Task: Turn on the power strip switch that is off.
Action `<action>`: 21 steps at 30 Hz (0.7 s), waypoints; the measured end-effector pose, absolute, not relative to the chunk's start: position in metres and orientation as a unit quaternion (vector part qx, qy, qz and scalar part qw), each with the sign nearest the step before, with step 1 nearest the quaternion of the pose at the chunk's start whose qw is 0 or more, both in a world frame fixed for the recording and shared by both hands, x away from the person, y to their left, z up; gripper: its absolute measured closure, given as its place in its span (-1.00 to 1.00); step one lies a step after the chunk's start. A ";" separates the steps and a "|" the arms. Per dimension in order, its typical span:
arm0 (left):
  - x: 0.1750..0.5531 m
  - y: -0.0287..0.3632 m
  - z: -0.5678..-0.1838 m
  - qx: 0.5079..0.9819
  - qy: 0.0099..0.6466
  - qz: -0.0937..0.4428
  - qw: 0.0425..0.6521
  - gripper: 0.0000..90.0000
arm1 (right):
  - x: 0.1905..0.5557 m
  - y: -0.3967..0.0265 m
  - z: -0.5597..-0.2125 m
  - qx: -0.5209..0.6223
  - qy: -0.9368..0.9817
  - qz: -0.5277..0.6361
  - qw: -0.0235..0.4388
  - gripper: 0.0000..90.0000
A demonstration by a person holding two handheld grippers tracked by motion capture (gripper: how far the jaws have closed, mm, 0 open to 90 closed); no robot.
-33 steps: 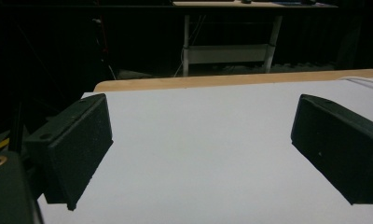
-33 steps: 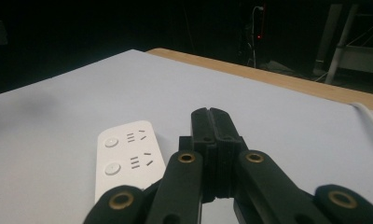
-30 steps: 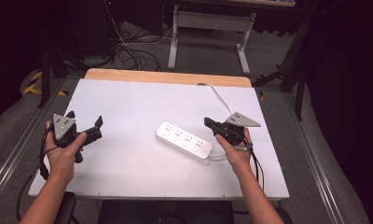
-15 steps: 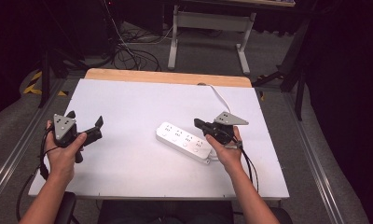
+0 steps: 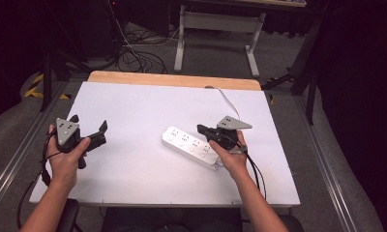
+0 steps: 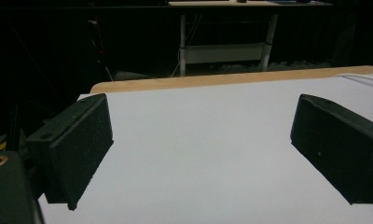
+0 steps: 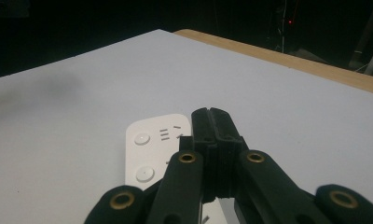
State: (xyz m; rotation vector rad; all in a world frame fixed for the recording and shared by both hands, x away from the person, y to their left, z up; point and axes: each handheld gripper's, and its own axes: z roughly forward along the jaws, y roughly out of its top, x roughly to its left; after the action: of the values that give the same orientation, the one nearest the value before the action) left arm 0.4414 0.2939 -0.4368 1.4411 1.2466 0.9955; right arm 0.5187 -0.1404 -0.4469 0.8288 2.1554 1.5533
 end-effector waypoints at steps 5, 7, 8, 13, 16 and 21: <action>0.441 0.295 -0.437 0.590 0.510 0.407 0.476 -0.86 | 0.525 -0.131 -0.449 0.285 0.771 0.544 0.167 1.00; 0.441 0.295 -0.437 0.591 0.510 0.407 0.475 -0.86 | 0.525 -0.129 -0.450 0.283 0.775 0.541 0.164 1.00; 0.441 0.296 -0.437 0.590 0.510 0.408 0.475 -0.86 | 0.524 -0.126 -0.452 0.277 0.782 0.535 0.161 1.00; 0.440 0.294 -0.437 0.591 0.508 0.410 0.475 -0.85 | 0.526 -0.119 -0.454 0.272 0.786 0.533 0.157 1.00; 0.440 0.295 -0.437 0.591 0.508 0.410 0.474 -0.85 | 0.526 -0.114 -0.455 0.267 0.790 0.531 0.152 1.00; 0.440 0.296 -0.437 0.591 0.509 0.408 0.475 -0.85 | 0.526 -0.107 -0.459 0.257 0.803 0.518 0.147 1.00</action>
State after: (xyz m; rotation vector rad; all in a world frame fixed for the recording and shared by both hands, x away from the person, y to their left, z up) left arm 0.4402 0.2955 -0.4372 1.4441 1.2442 0.9982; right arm 0.5256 -0.1071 -0.4594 0.7387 2.3094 1.4910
